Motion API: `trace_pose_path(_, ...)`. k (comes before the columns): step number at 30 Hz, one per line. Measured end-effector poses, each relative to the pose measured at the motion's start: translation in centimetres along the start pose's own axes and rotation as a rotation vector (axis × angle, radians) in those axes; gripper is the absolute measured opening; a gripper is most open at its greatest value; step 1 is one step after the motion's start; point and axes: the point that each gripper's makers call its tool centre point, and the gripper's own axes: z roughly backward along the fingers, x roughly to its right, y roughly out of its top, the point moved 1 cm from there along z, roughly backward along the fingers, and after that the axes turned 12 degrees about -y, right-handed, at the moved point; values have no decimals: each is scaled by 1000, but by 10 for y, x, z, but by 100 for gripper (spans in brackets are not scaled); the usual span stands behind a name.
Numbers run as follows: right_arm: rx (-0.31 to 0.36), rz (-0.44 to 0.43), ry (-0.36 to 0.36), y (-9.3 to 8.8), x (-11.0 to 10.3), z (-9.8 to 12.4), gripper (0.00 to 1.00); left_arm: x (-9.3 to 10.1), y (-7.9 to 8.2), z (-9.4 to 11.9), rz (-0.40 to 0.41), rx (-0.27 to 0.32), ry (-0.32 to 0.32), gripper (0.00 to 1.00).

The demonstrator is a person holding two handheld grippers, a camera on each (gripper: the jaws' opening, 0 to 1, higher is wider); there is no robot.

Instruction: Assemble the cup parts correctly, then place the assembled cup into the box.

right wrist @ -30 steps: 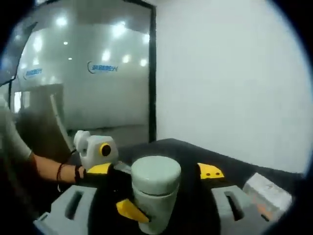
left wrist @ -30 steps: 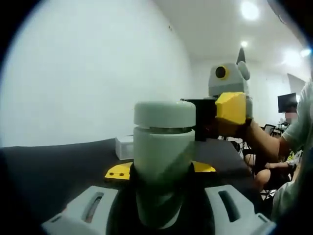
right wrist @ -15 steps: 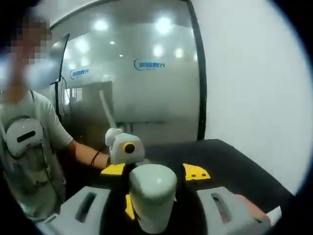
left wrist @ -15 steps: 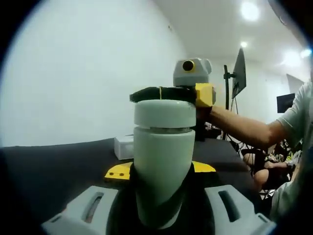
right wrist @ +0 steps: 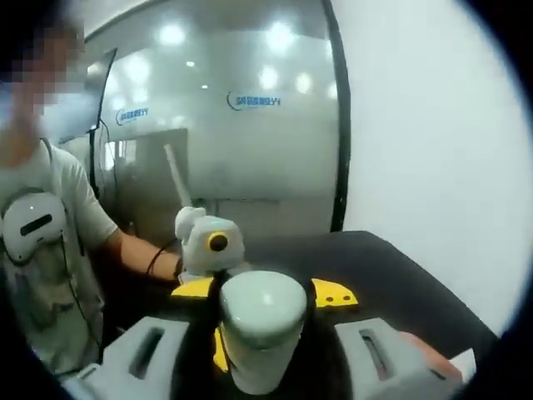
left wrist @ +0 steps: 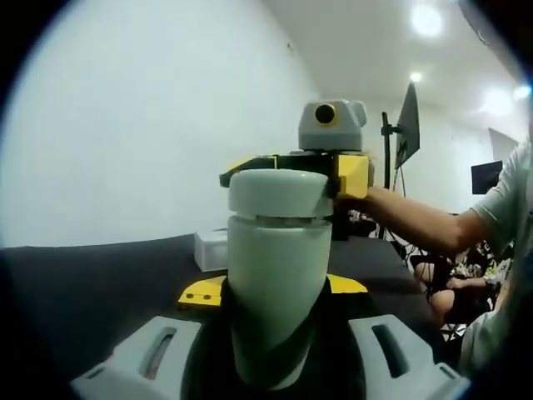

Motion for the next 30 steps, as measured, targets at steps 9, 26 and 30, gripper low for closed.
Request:
trace_pose_path(9,5,-58,-324,-1,10,5,39,2,0,0,-22,-13,10,39)
trace_pose_path(26,-38,27,-575,6,19,3,56,0,0,2,-9,4,26,39)
trace_pose_path(30,-8,49,-246,2,7,13,71,1,0,0,-15,-5,20,39)
